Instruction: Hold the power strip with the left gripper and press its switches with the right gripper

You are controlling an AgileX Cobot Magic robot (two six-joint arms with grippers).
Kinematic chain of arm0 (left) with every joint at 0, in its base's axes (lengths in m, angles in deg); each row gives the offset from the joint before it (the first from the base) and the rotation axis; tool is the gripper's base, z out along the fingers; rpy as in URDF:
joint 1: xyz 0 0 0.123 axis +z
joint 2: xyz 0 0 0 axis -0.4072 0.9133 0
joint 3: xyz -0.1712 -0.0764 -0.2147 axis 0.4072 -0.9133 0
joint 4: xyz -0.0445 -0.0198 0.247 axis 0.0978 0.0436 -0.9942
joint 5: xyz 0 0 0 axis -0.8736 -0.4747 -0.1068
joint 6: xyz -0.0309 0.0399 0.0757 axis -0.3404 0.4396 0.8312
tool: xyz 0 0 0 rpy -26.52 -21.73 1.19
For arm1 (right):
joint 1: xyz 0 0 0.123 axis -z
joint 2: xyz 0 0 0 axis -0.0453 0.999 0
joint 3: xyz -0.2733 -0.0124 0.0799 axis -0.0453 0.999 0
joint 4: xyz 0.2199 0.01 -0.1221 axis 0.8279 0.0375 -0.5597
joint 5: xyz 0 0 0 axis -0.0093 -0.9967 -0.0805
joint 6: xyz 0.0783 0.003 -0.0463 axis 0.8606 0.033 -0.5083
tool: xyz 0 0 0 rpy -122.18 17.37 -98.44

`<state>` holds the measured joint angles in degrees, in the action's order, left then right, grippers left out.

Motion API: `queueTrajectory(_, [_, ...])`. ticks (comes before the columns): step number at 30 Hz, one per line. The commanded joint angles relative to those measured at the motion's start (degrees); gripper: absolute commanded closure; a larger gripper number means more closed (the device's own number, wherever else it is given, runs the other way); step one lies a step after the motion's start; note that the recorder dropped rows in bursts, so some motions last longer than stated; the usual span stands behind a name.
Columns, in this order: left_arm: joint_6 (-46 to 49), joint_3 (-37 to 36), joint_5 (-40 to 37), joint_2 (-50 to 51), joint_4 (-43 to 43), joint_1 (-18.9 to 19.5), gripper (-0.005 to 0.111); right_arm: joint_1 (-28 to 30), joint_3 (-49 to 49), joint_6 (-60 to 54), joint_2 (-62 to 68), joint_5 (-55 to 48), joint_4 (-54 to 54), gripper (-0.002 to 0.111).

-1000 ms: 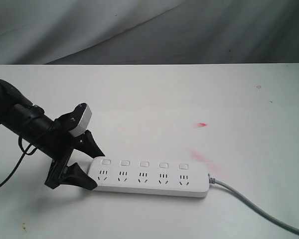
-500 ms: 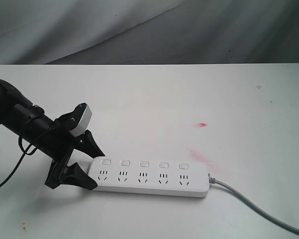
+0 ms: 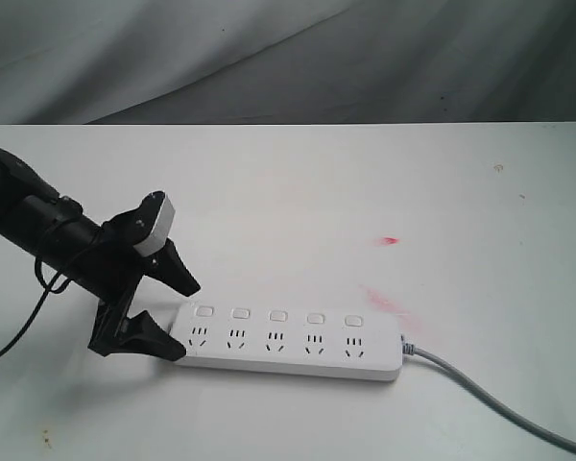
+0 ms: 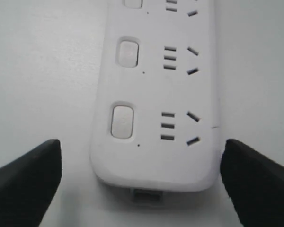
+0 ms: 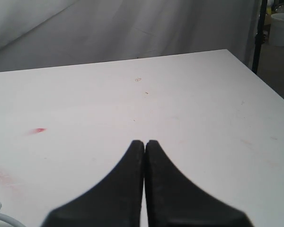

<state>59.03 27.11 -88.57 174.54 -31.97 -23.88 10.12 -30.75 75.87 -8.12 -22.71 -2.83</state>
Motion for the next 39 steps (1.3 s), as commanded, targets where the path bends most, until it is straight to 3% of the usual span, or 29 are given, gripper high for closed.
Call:
queueTrajectory(1, [-5.4,0.1,-0.5,-5.8,0.9,-0.2,0.022,0.4,0.2,-0.1,-0.4,0.0,-0.2,0.108])
queueTrajectory(4, [-7.4,0.1,-2.1,-10.2,0.9,-0.1,0.024,0.4,0.2,-0.1,-0.4,0.0,-0.2,0.108])
queueTrajectory(7, [-7.4,0.1,-3.9,-15.0,1.0,-0.2,0.035,0.4,0.2,-0.1,-0.4,0.0,-0.2,0.108])
queueTrajectory(11, [-7.4,0.1,-5.0,-20.6,1.1,-0.1,0.058,0.4,0.2,-0.1,-0.4,0.0,-0.2,0.108])
queueTrajectory(13, [-7.8,0.1,-6.1,-24.7,1.7,-0.2,0.078,0.4,0.2,-0.1,-0.4,0.0,-0.2,0.108])
queueTrajectory(16, [-16.1,0.1,-6.1,-30.9,3.3,-0.1,0.107,0.4,0.2,-0.1,-0.4,0.0,-0.2,0.108])
queueTrajectory(26, [-74.3,0.1,-5.9,-46.3,17.6,-0.1,0.107,0.4,0.2,-0.2,-0.4,0.0,-0.2,0.108])
queueTrajectory(34, [-75.7,0.1,-5.8,-52.5,17.8,-0.1,0.107,0.4,0.2,-0.2,-0.4,0.0,-0.2,0.108])
queueTrajectory(39, [-70.2,0.1,4.0,-52.6,19.4,-0.1,0.107,0.4,0.2,0.0,-0.4,0.0,-0.2,0.108])
